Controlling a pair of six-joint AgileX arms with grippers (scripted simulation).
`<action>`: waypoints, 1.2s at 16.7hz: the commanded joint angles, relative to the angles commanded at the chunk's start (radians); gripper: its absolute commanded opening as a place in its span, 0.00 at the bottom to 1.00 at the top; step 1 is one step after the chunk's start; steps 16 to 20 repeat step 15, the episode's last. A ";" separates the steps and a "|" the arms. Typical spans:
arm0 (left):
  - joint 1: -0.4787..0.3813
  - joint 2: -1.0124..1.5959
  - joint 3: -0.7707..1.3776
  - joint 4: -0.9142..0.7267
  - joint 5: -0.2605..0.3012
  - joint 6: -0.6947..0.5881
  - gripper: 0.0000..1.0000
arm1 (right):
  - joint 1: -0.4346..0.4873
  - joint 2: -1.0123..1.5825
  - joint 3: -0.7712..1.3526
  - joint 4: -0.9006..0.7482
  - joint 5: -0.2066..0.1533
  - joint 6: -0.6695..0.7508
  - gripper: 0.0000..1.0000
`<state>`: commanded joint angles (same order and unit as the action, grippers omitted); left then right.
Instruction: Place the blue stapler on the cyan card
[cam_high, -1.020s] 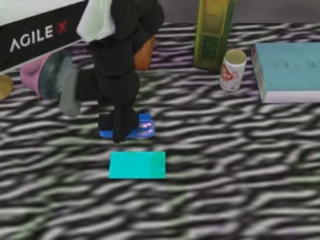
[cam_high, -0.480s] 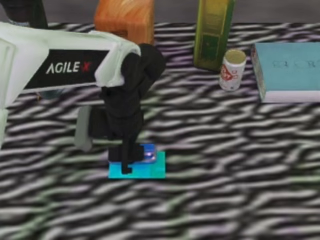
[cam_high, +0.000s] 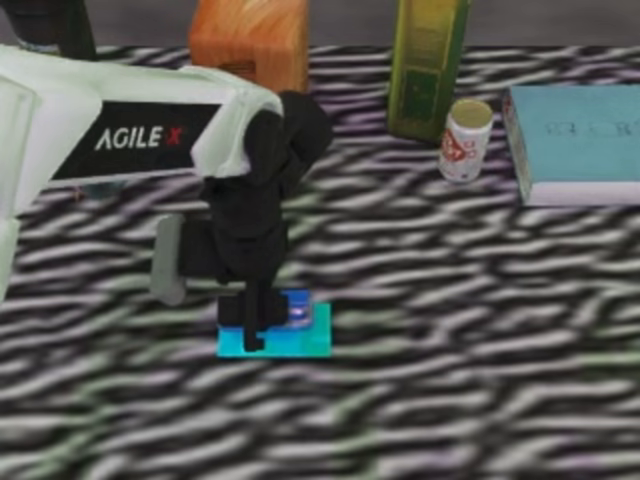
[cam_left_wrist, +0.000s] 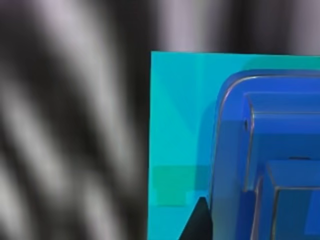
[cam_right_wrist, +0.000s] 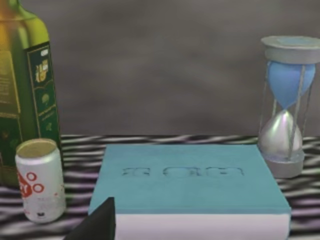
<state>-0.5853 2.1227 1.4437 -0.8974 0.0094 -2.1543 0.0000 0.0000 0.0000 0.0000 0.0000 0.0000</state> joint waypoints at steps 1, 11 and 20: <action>0.000 0.000 0.000 0.000 0.000 0.000 0.38 | 0.000 0.000 0.000 0.000 0.000 0.000 1.00; 0.000 0.000 0.000 0.000 0.000 0.000 1.00 | 0.000 0.000 0.000 0.000 0.000 0.000 1.00; 0.000 0.000 0.000 0.000 0.000 0.000 1.00 | 0.000 0.000 0.000 0.000 0.000 0.000 1.00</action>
